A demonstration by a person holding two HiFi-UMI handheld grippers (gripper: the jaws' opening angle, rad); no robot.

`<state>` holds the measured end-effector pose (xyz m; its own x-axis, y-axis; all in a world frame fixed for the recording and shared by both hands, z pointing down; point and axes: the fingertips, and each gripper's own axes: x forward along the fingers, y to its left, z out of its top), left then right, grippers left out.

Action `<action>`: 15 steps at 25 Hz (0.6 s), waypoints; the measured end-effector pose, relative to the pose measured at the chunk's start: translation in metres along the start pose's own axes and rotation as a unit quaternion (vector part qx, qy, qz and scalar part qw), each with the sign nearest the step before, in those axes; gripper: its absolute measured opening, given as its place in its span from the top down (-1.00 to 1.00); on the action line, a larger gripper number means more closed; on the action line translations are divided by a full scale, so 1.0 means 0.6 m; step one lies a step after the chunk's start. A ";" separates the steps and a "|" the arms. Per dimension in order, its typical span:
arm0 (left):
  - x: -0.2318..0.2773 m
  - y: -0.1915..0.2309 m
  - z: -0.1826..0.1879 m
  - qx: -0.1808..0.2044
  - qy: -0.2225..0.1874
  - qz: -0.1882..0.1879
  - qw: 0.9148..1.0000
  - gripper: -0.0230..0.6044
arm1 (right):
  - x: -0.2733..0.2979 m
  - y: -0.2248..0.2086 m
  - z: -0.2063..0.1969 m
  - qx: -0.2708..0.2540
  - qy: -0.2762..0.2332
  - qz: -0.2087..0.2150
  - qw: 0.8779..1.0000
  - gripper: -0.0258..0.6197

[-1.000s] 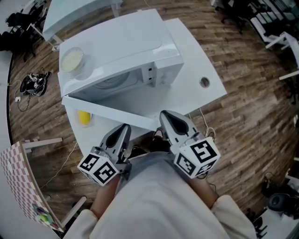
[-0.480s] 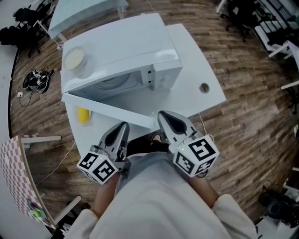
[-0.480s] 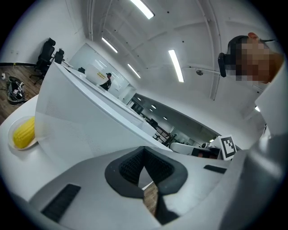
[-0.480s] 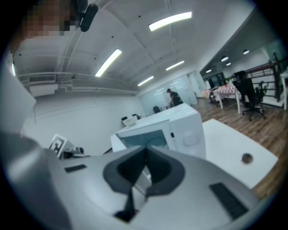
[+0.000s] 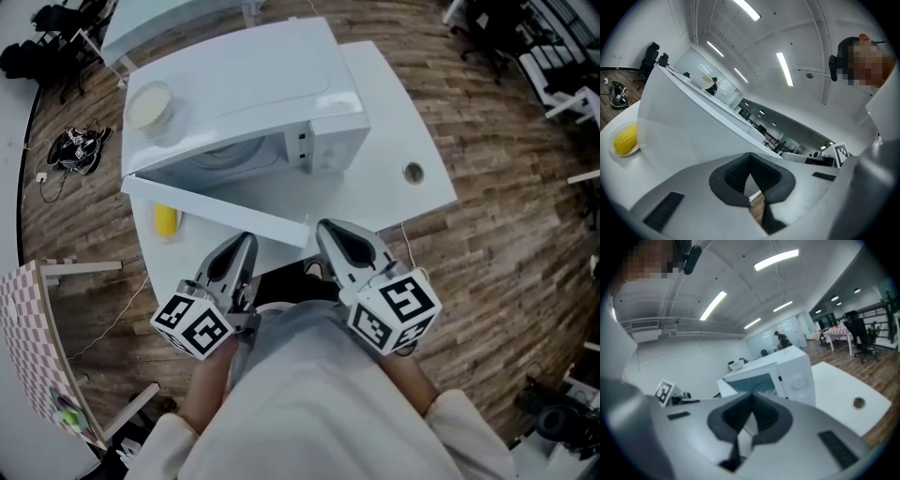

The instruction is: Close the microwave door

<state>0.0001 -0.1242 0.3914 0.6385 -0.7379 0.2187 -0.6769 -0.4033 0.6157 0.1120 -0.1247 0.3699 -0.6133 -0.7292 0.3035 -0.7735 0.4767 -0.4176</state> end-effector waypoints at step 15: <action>0.049 0.003 0.020 -0.003 0.004 -0.011 1.000 0.87 | 0.022 -0.042 0.018 0.016 -0.005 -0.009 1.000 0.85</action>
<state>0.0130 -0.1530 0.3900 0.6555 -0.7251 0.2113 -0.6613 -0.4160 0.6242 0.1252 -0.1518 0.3752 -0.5982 -0.7419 0.3029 -0.7785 0.4485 -0.4390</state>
